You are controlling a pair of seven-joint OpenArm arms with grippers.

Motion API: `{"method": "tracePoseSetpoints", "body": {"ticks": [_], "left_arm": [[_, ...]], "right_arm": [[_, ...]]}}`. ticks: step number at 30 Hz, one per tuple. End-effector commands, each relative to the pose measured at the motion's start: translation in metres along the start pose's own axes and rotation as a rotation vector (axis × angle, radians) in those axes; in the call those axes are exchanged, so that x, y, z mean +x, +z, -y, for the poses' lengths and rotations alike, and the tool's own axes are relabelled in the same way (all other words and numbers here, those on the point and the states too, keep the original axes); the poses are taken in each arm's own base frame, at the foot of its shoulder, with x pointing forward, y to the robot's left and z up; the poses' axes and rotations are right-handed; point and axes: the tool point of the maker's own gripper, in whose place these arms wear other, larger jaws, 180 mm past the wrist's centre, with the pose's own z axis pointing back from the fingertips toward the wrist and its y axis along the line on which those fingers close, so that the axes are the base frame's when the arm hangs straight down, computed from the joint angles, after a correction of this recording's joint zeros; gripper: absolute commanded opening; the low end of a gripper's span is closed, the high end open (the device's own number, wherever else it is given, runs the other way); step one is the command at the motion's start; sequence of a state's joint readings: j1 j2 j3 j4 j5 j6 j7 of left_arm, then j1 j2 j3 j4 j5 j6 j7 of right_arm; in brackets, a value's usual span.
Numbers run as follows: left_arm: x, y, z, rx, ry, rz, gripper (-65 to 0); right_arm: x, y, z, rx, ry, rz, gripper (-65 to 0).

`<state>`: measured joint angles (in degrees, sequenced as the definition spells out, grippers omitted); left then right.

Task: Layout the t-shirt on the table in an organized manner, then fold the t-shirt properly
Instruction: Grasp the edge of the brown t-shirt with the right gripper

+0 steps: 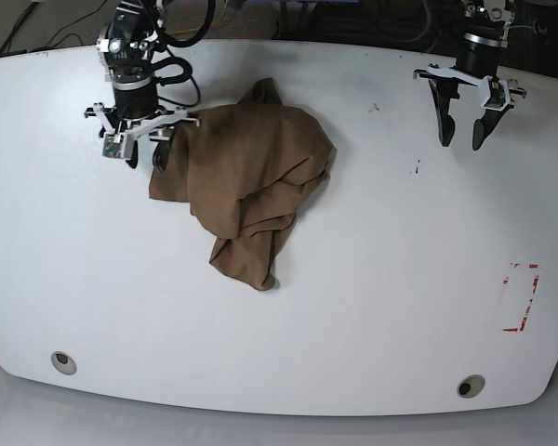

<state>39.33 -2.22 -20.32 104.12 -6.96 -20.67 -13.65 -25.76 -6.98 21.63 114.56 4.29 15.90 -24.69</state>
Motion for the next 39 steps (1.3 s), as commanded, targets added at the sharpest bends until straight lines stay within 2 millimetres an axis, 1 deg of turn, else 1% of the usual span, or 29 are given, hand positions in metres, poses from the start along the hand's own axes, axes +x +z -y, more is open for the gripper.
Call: {"method": "tracePoseSetpoints", "body": {"ticks": [1, 11, 16, 18, 21, 24, 31, 35, 39], "left_arm": [[0.016, 0.001, -0.002, 0.001, 0.036, 0.064, -35.7], [0.018, 0.001, -0.003, 0.003, 0.048, 0.075, -35.7], [0.022, -0.003, -0.003, 0.003, 0.045, 0.087, -35.7], [0.023, -0.004, -0.003, 0.003, 0.046, 0.092, -35.7], [0.023, -0.004, -0.003, 0.003, 0.046, 0.093, -35.7], [0.023, -0.005, -0.003, 0.003, 0.044, 0.093, -35.7], [0.025, -0.006, -0.003, 0.002, 0.041, 0.099, -35.7], [0.024, -0.006, -0.003, 0.002, 0.042, 0.096, -35.7], [0.024, -0.006, -0.003, 0.002, 0.042, 0.096, -35.7]], "right_arm": [[0.018, -0.004, 0.005, 0.021, -0.029, 0.033, -37.9], [0.04, -0.013, 0.001, 0.124, -0.098, 0.033, -37.9], [0.047, -0.016, -0.007, 0.17, -0.133, 0.033, -37.9], [0.053, -0.019, -0.01, 0.184, -0.133, 0.034, -37.9], [0.052, -0.025, -0.012, 0.198, -0.131, 0.02, -37.9], [0.053, -0.032, -0.026, 0.247, -0.098, 0.012, -37.9], [0.053, -0.05, -0.048, 0.297, -0.054, -0.009, -37.9], [0.049, -0.061, -0.06, 0.325, -0.053, -0.031, -37.9], [0.047, -0.073, -0.063, 0.335, -0.066, -0.047, -37.9]]}}
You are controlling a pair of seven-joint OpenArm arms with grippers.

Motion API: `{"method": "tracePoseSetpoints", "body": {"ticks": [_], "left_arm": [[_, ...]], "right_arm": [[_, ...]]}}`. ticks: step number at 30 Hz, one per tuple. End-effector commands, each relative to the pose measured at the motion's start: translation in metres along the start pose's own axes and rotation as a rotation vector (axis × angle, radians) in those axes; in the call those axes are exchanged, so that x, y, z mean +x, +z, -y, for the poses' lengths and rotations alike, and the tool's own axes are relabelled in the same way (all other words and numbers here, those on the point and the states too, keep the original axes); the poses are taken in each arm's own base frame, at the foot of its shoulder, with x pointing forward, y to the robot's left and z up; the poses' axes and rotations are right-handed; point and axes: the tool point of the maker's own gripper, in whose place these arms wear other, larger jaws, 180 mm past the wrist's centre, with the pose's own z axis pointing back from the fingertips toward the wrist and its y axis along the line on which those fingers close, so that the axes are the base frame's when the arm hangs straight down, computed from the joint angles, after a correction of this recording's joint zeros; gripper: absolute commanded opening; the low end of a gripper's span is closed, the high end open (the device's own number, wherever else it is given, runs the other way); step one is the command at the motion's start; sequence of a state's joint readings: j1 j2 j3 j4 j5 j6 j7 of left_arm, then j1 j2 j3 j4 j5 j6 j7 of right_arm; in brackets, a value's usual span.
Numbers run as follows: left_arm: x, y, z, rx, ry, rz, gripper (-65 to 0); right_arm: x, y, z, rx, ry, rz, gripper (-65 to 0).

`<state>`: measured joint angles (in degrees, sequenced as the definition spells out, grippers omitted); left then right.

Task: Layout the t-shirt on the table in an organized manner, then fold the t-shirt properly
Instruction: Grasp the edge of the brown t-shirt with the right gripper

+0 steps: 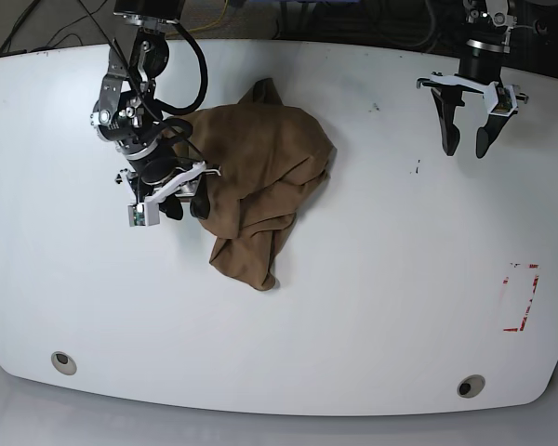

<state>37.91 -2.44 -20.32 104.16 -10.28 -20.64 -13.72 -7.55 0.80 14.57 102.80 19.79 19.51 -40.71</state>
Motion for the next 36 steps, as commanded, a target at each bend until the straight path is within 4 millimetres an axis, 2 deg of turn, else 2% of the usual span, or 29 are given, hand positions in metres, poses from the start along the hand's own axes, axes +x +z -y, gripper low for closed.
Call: {"method": "tracePoseSetpoints", "body": {"ticks": [1, 7, 12, 20, 23, 30, 36], "left_arm": [[0.013, 0.0, 0.0, -0.008, -0.005, 0.046, -35.7], [0.012, 0.0, 0.0, -0.008, -0.005, 0.044, -35.7], [0.012, 0.001, 0.0, -0.008, -0.005, 0.042, -35.7], [0.012, 0.0, 0.0, -0.008, -0.007, 0.043, -35.7], [0.013, 0.0, 0.0, -0.008, -0.007, 0.045, -35.7], [0.013, 0.0, 0.0, -0.008, -0.007, 0.045, -35.7], [0.013, 0.0, 0.0, -0.008, -0.007, 0.045, -35.7]], "right_arm": [[0.015, -0.006, 0.001, 0.009, -0.003, 0.041, -37.9], [0.01, -0.022, 0.007, 0.011, -0.033, 0.012, -37.9], [0.01, -0.027, 0.014, 0.007, -0.032, -0.001, -37.9], [0.008, -0.027, 0.013, 0.011, -0.036, -0.006, -37.9], [-0.001, -0.026, 0.013, 0.009, -0.041, -0.035, -37.9], [-0.013, -0.025, 0.001, 0.047, -0.04, -0.057, -37.9], [-0.021, -0.024, -0.001, 0.051, -0.047, -0.071, -37.9]]}}
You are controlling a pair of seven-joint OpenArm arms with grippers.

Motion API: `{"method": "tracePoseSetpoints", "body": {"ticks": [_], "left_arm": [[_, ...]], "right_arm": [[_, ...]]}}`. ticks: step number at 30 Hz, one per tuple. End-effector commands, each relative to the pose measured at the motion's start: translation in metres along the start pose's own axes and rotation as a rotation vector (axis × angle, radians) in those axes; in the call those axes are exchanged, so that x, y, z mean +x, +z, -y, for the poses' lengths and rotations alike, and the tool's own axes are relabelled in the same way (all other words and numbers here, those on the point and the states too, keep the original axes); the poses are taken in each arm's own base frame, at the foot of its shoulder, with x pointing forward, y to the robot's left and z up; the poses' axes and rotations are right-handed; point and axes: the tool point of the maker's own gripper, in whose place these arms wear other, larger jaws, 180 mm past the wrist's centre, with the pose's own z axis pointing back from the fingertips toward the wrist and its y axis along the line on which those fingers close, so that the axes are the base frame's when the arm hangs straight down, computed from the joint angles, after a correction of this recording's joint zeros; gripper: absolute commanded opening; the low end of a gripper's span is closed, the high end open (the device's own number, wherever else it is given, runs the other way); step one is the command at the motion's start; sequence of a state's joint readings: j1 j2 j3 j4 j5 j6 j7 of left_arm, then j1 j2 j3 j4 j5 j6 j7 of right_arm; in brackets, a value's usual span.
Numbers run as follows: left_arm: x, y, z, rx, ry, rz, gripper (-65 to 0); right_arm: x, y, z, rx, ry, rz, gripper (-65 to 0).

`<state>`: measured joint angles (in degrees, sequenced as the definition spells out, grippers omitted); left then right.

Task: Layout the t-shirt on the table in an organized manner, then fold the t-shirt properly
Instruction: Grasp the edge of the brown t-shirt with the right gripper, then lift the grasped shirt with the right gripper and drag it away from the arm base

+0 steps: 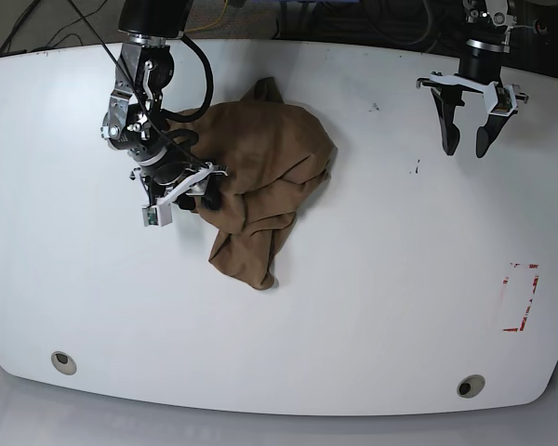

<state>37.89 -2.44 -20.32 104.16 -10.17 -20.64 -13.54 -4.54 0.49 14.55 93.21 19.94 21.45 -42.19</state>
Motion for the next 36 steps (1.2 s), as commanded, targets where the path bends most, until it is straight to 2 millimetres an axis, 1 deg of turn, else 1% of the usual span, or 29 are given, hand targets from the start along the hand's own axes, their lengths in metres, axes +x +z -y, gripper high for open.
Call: {"method": "tracePoseSetpoints", "body": {"ticks": [1, 6, 12, 14, 16, 20, 24, 26, 28, 31, 36], "left_arm": [[0.013, 0.0, 0.0, -0.008, -0.005, 0.048, -35.7], [0.013, 0.0, 0.0, -0.008, -0.005, 0.048, -35.7], [0.013, 0.0, 0.0, -0.008, -0.005, 0.048, -35.7], [0.013, 0.0, 0.0, -0.008, -0.005, 0.048, -35.7], [0.013, 0.0, 0.0, -0.008, -0.005, 0.048, -35.7], [0.013, 0.0, 0.0, -0.008, -0.005, 0.048, -35.8], [0.013, 0.0, 0.0, -0.008, -0.005, 0.048, -35.8], [0.013, 0.0, 0.0, -0.008, -0.005, 0.048, -35.8], [0.013, 0.0, 0.0, -0.008, -0.005, 0.048, -35.8], [0.013, 0.0, 0.0, -0.008, -0.005, 0.048, -35.8], [0.013, 0.0, 0.0, -0.008, -0.005, 0.048, -35.8]], "right_arm": [[0.013, 0.001, -0.007, 0.025, 0.0, 0.05, -37.9], [0.008, 0.0, -0.009, 0.028, -0.01, 0.041, -37.9], [0.007, 0.0, -0.01, 0.03, -0.009, 0.039, -39.1], [0.007, 0.0, -0.01, 0.03, -0.009, 0.039, -42.3], [0.007, 0.0, -0.01, 0.03, -0.009, 0.039, -48.8], [0.008, 0.0, -0.01, 0.031, -0.008, 0.04, -64.7], [0.007, 0.0, -0.017, 0.046, 0.012, 0.035, -64.9], [0.011, 0.0, -0.022, 0.055, 0.025, 0.045, -65.0], [0.02, 0.005, -0.027, 0.06, 0.047, 0.068, -65.0], [0.026, 0.013, -0.032, 0.06, 0.069, 0.093, -65.0], [0.052, 0.034, -0.048, 0.07, 0.127, 0.177, -65.0]]}}
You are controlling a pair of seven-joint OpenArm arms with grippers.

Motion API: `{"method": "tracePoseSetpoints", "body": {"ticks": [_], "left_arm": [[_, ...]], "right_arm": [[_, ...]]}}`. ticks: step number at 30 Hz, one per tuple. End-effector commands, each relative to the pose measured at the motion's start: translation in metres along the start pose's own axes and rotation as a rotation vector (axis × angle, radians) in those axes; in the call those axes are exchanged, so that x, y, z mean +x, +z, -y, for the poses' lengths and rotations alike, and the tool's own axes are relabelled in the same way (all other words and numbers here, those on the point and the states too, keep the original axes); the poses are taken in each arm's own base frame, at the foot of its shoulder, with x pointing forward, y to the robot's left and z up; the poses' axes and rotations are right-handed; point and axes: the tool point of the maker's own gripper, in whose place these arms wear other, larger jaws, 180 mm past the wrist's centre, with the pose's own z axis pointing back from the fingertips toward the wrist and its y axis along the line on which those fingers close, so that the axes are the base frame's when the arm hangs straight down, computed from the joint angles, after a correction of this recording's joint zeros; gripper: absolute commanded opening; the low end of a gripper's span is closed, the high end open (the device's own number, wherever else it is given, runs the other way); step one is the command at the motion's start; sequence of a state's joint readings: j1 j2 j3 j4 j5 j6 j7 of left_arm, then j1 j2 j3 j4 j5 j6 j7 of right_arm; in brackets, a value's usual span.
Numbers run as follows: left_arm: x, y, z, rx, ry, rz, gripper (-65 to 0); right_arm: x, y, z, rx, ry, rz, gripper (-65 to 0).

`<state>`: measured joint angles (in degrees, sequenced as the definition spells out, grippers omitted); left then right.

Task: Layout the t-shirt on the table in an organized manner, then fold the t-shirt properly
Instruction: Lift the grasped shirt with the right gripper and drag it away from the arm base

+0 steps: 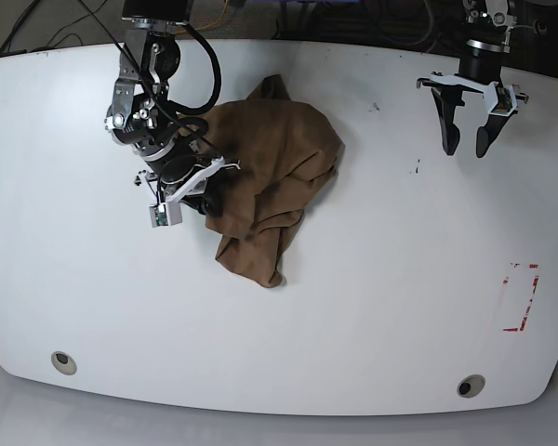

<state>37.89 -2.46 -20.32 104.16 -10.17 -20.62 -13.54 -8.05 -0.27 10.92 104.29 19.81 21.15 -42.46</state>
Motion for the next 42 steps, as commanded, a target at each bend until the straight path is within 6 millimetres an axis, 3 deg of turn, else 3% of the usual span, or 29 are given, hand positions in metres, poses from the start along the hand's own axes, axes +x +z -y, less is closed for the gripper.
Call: {"method": "tracePoseSetpoints", "body": {"ticks": [1, 8, 13, 21, 30, 37, 42], "left_arm": [[0.013, 0.0, 0.0, -0.008, -0.005, 0.048, -35.8], [0.013, 0.0, 0.0, -0.008, -0.005, 0.048, -35.8], [0.015, -0.003, 0.0, -0.02, -0.03, 0.051, -35.8], [0.014, -0.017, 0.02, -0.085, -0.12, 0.043, -35.7], [0.036, -0.052, 0.047, -0.153, -0.109, 0.115, -35.5], [0.045, -0.08, 0.063, -0.188, -0.113, 0.095, -35.5], [0.051, -0.09, 0.08, -0.232, -0.112, 0.1, -35.5]], "right_arm": [[0.032, 0.012, -0.01, 0.017, 0.045, 0.1, -65.0], [0.05, 0.029, -0.016, 0.018, 0.109, 0.148, -65.0], [0.052, 0.035, -0.016, 0.022, 0.132, 0.153, -65.0], [0.073, 0.043, -0.018, 0.104, 0.113, 0.21, -65.0], [0.084, 0.045, -0.028, 0.173, 0.1, 0.241, -65.0], [0.116, 0.043, -0.036, 0.202, 0.162, 0.308, -65.0], [0.129, 0.038, -0.054, 0.254, 0.242, 0.314, -65.0]]}}
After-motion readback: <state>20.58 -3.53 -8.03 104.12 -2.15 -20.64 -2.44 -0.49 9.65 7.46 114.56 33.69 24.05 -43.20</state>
